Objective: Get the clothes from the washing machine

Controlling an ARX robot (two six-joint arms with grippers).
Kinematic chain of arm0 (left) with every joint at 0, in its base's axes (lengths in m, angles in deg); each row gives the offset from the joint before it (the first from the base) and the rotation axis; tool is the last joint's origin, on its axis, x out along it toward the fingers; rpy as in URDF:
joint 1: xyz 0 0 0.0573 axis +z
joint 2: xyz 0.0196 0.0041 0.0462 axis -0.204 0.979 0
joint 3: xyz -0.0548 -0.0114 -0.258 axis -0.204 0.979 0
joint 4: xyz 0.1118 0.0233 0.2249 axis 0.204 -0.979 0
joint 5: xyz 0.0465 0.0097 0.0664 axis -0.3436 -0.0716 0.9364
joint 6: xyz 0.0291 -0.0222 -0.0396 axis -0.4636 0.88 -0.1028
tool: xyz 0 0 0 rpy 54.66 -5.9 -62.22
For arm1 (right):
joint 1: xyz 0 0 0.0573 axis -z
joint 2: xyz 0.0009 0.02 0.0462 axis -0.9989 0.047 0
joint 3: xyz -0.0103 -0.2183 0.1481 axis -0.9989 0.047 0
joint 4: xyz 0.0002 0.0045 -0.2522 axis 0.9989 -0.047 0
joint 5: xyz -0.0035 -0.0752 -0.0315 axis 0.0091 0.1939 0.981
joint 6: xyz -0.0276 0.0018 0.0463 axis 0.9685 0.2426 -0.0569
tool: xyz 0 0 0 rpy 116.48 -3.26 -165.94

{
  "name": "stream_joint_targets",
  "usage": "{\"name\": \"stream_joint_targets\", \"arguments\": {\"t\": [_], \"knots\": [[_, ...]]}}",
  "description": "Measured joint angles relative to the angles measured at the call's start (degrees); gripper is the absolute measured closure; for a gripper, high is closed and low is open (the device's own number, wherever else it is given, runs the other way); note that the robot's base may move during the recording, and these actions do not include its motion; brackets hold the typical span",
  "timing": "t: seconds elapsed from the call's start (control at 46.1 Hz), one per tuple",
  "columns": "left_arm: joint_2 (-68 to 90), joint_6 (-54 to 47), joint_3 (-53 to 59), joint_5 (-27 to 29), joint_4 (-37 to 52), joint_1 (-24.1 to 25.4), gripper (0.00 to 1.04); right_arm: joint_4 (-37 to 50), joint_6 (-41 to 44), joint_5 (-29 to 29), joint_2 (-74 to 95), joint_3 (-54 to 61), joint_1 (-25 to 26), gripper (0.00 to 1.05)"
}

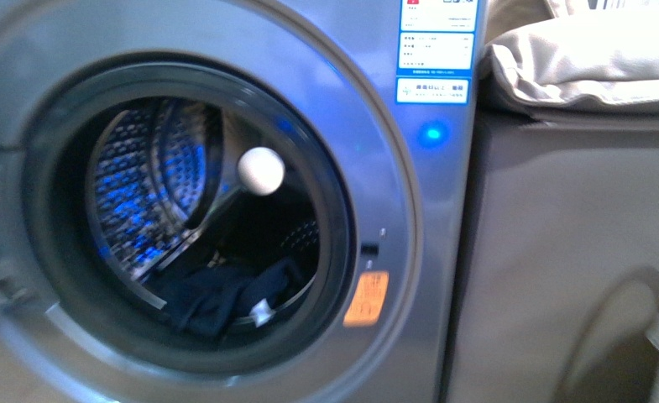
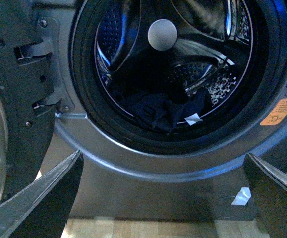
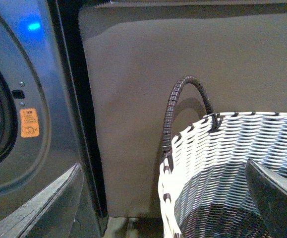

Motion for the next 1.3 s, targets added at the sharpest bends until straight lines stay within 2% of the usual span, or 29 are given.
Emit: {"name": "stream_joint_targets", "arguments": {"t": [0.369,0.412,0.455,0.499,0.542,0.694,0.867,0.954,1.301], "knots": [[0.02,0.02,-0.02,-0.35,-0.04,0.04,0.07,0.00,0.00,-0.02,0.00,0.02,0.00,0.08],[1.99,4.57,-0.94,-10.01,-2.82,2.86,0.07,0.00,-0.02,0.00,0.00,0.00,0.00,0.08],[4.11,7.34,-1.33,-16.17,-2.97,3.63,0.07,0.00,0.00,-0.02,0.00,0.00,0.00,0.08],[5.92,9.64,-1.66,-19.28,-2.34,3.80,0.07,0.00,0.00,-0.07,0.00,0.00,0.00,0.08],[7.63,11.30,-2.03,-19.96,-0.66,3.45,0.07,0.00,-0.02,0.04,0.00,0.02,0.00,0.08],[16.72,13.25,-3.85,-17.59,9.14,-0.09,0.07,0.00,0.00,-0.02,0.00,0.00,0.00,0.08],[42.93,12.76,-7.58,-12.94,32.06,-4.48,0.07,0.00,0.00,-0.02,0.00,0.02,0.00,0.08],[54.45,11.67,-10.99,-11.61,39.87,-6.14,0.07,0.00,0.00,-0.02,0.00,0.00,0.00,0.08],[80.78,7.19,-27.26,-9.86,44.76,-8.92,0.07,0.00,0.00,-0.02,0.00,0.00,0.00,0.08]]}}
